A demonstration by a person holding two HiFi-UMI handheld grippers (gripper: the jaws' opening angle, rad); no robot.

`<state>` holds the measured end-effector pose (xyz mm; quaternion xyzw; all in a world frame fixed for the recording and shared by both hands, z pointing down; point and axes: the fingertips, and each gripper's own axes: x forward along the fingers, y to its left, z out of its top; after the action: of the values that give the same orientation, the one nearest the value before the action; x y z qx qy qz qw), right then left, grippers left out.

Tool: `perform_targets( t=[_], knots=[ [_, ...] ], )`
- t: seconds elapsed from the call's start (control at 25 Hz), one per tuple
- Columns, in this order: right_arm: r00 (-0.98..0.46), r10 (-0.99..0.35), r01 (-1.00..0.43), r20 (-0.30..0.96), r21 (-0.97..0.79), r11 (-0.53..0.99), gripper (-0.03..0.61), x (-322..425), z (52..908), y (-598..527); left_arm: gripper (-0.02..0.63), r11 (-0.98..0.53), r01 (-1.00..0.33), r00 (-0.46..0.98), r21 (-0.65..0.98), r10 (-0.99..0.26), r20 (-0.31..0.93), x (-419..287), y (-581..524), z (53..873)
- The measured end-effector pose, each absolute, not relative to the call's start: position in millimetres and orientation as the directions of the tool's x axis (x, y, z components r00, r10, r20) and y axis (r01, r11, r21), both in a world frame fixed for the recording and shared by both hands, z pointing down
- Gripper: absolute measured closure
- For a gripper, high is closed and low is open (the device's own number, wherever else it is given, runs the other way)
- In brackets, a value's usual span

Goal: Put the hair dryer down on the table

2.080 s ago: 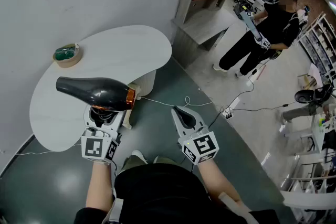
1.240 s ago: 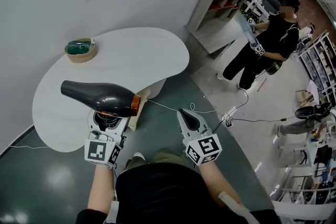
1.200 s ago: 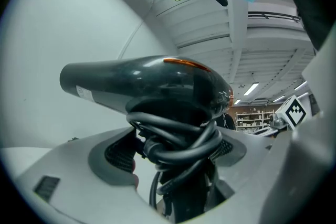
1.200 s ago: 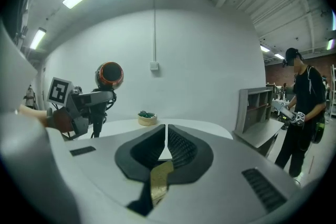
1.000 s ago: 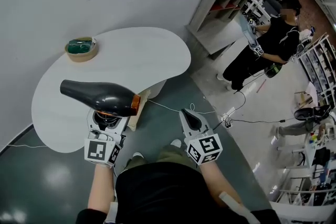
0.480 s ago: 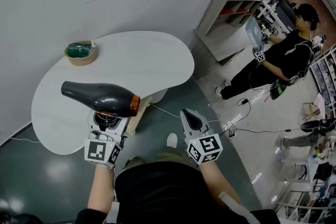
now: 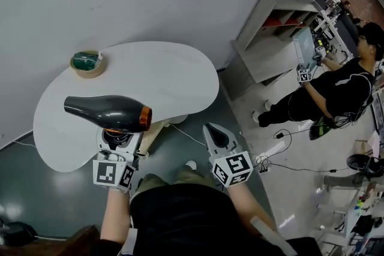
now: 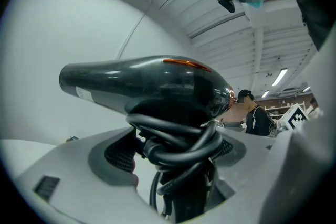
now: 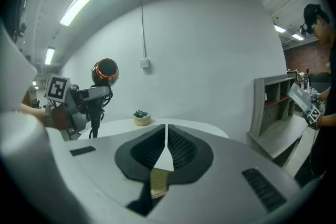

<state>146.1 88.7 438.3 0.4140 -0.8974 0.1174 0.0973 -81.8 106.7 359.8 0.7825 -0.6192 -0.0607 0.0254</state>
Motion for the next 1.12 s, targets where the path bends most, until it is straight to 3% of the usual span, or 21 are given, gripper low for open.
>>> perform_targets(
  t=[0.4,1.12],
  knots=[
    [-0.719,-0.650,-0.692,0.245,-0.161,0.704,0.552,201.3,441.5,29.5,0.206,-0.092,-0.989,0.087,0.113,-0.995,-0.048,-30.6,79.4,358.9],
    [-0.750,-0.596,-0.652,0.286,-0.173,0.738,0.552,209.3,456.0,-23.0,0.206,-0.059,-0.986,0.065,0.159,-0.997,0.033,-15.5,25.8,402.1]
  ],
)
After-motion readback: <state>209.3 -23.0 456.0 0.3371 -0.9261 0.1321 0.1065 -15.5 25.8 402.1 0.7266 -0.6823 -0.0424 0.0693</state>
